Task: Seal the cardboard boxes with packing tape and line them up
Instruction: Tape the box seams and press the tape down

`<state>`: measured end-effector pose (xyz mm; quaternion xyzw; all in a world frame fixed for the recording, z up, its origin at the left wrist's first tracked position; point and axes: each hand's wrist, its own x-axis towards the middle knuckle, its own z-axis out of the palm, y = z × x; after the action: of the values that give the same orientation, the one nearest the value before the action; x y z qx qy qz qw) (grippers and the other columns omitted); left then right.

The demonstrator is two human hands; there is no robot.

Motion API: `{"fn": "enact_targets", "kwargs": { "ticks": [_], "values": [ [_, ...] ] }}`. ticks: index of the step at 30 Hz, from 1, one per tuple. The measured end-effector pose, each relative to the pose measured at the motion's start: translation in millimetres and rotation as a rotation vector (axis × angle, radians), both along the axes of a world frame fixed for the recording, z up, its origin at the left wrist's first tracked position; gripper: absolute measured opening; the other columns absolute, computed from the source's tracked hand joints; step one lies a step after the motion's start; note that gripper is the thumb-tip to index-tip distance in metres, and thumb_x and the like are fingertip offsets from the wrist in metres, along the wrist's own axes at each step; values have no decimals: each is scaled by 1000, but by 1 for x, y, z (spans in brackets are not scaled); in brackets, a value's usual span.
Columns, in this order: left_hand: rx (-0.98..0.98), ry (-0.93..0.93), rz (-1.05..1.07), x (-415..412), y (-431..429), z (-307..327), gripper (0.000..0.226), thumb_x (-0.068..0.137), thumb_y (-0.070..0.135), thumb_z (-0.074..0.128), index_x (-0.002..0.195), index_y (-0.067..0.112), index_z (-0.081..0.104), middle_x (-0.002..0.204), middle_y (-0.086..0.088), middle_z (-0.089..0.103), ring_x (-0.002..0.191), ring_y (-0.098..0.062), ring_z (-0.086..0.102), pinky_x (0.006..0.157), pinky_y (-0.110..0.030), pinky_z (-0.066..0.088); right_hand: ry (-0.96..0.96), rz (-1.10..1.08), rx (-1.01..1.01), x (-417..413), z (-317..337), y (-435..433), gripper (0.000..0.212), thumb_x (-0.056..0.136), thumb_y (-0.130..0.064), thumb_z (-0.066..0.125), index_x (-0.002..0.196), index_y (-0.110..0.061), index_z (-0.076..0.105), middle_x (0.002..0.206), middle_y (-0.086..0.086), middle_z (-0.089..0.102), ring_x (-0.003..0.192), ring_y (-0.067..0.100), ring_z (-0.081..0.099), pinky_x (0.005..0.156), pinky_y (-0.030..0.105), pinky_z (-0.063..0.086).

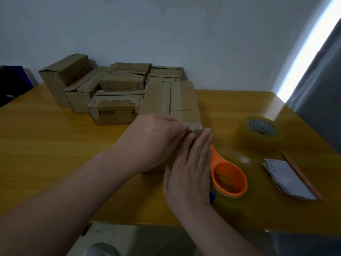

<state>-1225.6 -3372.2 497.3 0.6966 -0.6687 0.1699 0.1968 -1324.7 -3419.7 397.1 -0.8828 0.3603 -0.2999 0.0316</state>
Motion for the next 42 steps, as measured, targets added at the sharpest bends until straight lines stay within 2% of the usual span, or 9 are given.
{"fn": "enact_targets", "kwargs": {
  "ticks": [9,14,18,21,24,26,29,35,42],
  "values": [
    [-9,48,-12,3,1,2,41,92,33,38,108,18,72,91,3,73,80,-13,68,65,-29,56,63,93,-198,-25,1,-24,105,72,-33,77,151,-9,11,155,24,1,142,42,10,107,58,26],
    [-7,39,-32,6,2,0,43,91,34,36,108,17,71,92,2,73,80,-12,69,67,-26,56,192,122,-287,-46,15,-52,106,61,-32,87,148,-30,25,156,21,15,139,46,12,103,61,26],
    [24,51,-41,10,4,2,39,92,37,42,116,19,68,102,3,72,85,-7,66,71,-21,50,148,333,-352,-61,36,-71,72,73,-36,74,139,-27,46,155,19,23,142,43,18,107,61,30],
    [101,148,-62,18,8,10,49,91,52,35,120,25,64,96,5,72,74,2,60,62,-18,49,-65,483,-357,-61,52,-80,40,83,-36,64,116,-14,66,143,12,47,134,30,40,106,51,39],
    [92,362,-31,38,9,16,55,89,60,28,119,30,64,81,-1,70,68,-12,62,58,-33,50,-59,557,-343,-51,72,-90,60,84,-45,57,133,-11,52,146,5,43,137,25,37,111,44,30],
    [154,418,8,54,6,13,50,91,57,32,123,32,61,110,2,70,99,-14,64,83,-39,52,111,620,-406,-43,81,-99,76,83,-52,53,145,-13,36,152,3,29,143,26,24,113,45,24],
    [270,475,-18,71,4,8,44,91,47,39,127,31,57,135,13,54,131,0,41,111,-34,35,343,682,-560,-38,79,-111,81,85,-59,45,149,-13,23,156,5,18,145,28,15,114,48,22],
    [297,542,-88,81,4,1,47,86,57,42,127,37,52,139,14,50,135,4,32,113,-26,30,509,653,-925,-34,73,-127,87,89,-68,24,150,-9,8,157,7,3,146,28,8,116,51,9],
    [314,642,-106,84,5,0,34,94,48,46,124,36,56,139,15,50,136,4,31,115,-30,29,569,795,-1159,-32,73,-126,81,91,-64,21,149,-7,12,156,6,15,144,20,9,118,46,-7]
  ]
}}
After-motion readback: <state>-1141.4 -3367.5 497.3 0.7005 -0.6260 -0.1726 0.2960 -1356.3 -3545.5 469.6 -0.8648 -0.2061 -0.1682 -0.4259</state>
